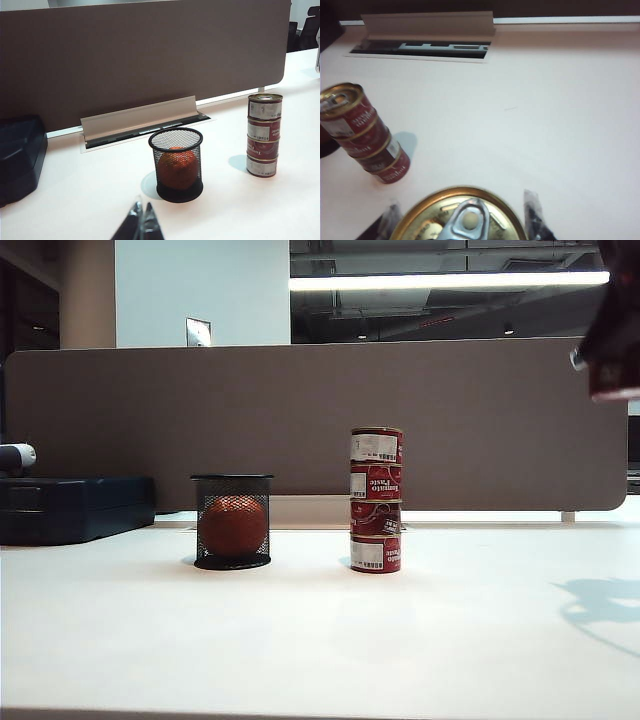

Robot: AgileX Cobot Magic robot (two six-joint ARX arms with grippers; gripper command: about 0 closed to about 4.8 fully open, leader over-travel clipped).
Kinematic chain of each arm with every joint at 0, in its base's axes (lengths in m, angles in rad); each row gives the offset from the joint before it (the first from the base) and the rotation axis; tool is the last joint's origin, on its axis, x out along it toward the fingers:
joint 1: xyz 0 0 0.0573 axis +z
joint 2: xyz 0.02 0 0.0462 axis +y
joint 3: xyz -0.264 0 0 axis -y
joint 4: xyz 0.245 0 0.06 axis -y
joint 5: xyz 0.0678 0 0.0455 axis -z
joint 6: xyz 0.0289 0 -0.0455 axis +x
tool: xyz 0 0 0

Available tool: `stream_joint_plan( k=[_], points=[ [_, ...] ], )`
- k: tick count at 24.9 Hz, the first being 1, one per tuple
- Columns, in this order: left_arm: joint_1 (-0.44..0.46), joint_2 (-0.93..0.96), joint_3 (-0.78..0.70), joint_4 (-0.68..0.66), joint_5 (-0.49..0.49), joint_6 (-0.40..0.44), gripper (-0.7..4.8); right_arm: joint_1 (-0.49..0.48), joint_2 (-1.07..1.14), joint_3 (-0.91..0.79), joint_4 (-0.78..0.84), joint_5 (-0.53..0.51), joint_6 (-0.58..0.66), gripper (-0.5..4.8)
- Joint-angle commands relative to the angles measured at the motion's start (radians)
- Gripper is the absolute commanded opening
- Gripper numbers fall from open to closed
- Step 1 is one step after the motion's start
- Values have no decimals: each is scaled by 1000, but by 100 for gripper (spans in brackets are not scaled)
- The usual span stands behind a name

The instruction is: Take a can of tomato sauce from the stacked ones and place it on the table.

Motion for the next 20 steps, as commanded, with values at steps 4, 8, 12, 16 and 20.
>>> stream_joint_plan(
  k=[4, 8, 12, 16, 20],
  points=[
    [2, 1, 4, 9, 1, -3, -5, -1, -2, -163, 288, 6, 1, 267],
    [2, 1, 4, 9, 1, -3, -5, 0, -2, -228, 331, 47, -3, 268],
    [2, 1, 4, 9, 1, -3, -5, 0, 18, -327, 468, 64, -3, 267],
    [2, 1, 4, 7, 1, -3, -5, 0, 89, -378, 566, 92, -3, 264],
    [2, 1, 4, 6, 1, -3, -5, 0, 222, -378, 671, 94, -3, 264]
  ],
)
